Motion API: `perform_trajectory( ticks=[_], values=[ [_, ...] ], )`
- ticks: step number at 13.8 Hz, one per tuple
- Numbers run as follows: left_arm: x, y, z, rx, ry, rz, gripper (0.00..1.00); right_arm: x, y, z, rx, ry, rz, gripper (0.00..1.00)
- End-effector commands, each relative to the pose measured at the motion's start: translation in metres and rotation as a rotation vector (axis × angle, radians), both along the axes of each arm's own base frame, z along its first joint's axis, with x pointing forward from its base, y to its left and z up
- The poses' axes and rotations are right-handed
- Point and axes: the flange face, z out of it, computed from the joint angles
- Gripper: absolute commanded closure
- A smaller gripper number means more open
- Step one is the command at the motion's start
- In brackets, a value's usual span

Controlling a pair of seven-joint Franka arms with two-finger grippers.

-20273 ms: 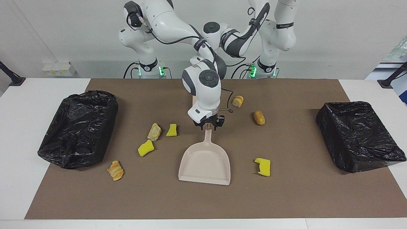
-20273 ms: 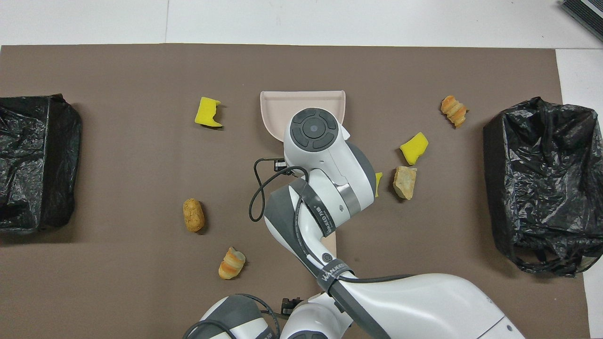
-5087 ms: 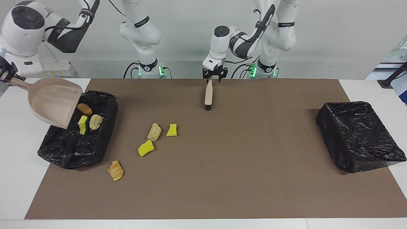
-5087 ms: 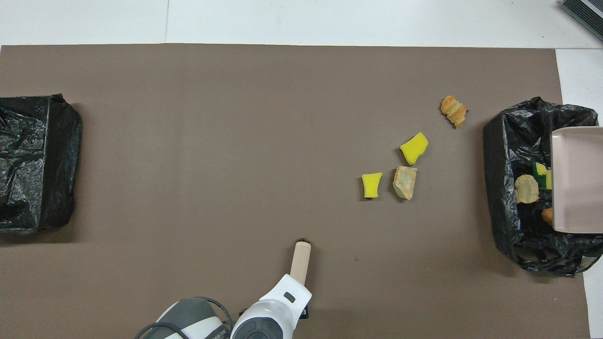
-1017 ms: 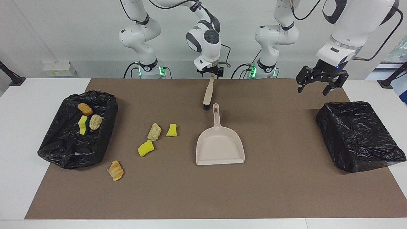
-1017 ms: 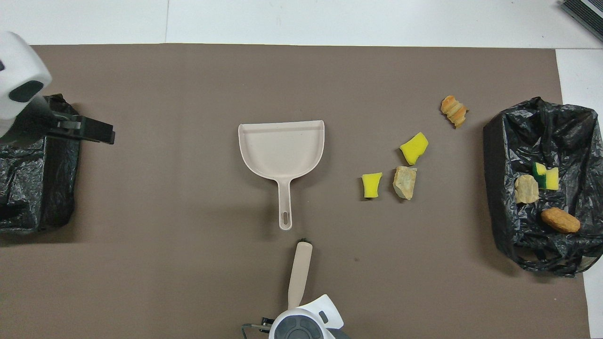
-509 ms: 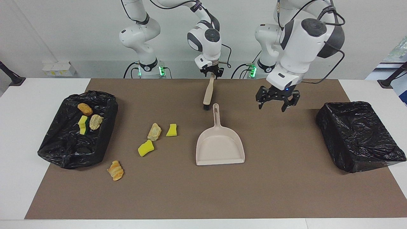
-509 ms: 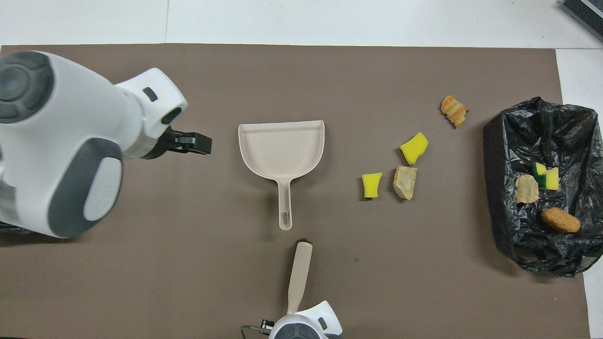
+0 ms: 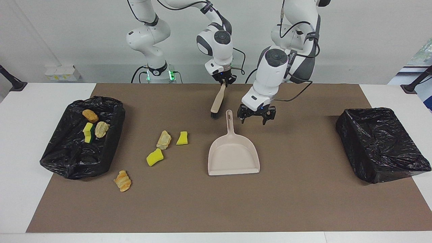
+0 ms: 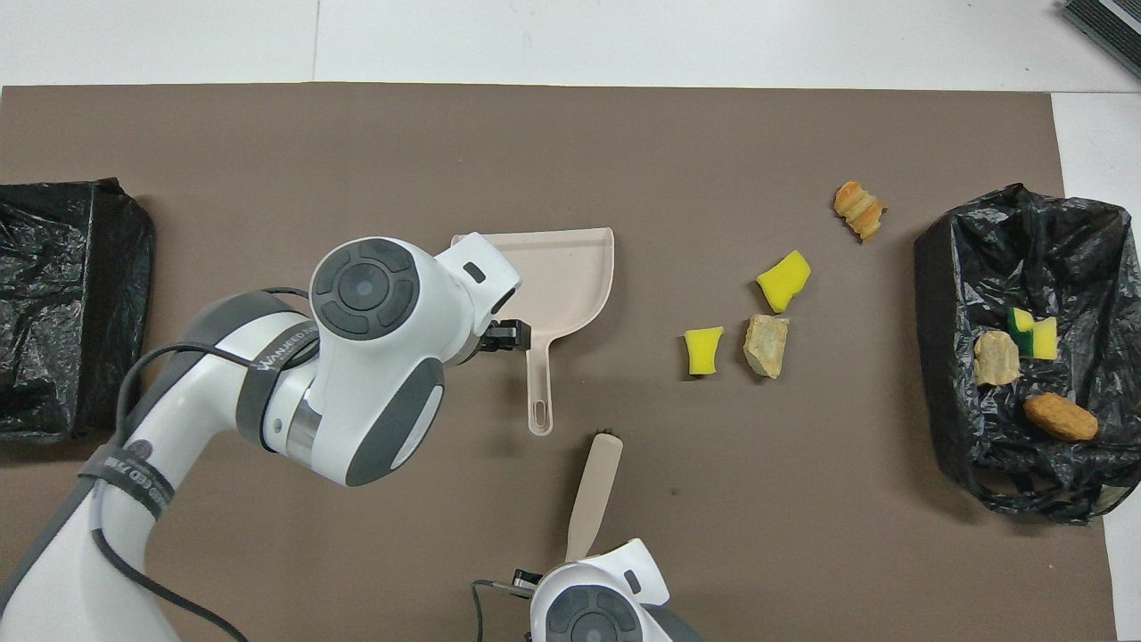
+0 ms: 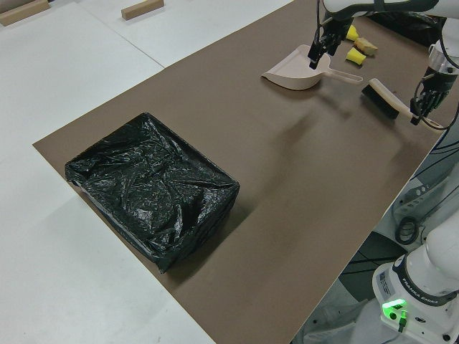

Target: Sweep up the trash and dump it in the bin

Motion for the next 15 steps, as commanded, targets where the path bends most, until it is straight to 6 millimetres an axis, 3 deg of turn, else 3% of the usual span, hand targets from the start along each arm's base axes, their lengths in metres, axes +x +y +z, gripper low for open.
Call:
perform_trajectory(
  ticks=[1, 4, 6, 8, 10, 14, 15],
  values=[
    [-0.008, -0.023, -0.019, -0.02, -0.019, 0.037, 0.0, 0.024, -0.045, 0.019, -0.051, 0.011, 0.056, 1.0],
    [-0.017, -0.046, -0.038, -0.029, -0.025, 0.053, 0.0, 0.052, -0.088, 0.024, -0.115, 0.024, 0.113, 1.0],
    [-0.019, -0.05, -0.042, -0.027, -0.022, 0.063, 0.0, 0.077, -0.124, 0.021, -0.209, 0.028, 0.207, 1.0],
    [-0.037, -0.058, -0.054, -0.006, 0.005, 0.036, 0.0, 0.109, -0.161, 0.021, -0.238, 0.031, 0.254, 1.0],
    [-0.04, -0.058, -0.057, -0.004, 0.013, 0.058, 0.01, 0.153, -0.196, 0.027, -0.312, 0.034, 0.3, 1.0],
    [-0.05, -0.056, -0.063, 0.015, 0.035, 0.053, 0.7, 0.216, -0.256, 0.032, -0.413, 0.022, 0.43, 1.0],
    [-0.049, -0.056, -0.062, 0.015, 0.035, 0.05, 0.82, 0.232, -0.273, 0.034, -0.441, 0.021, 0.493, 1.0]
  ],
)
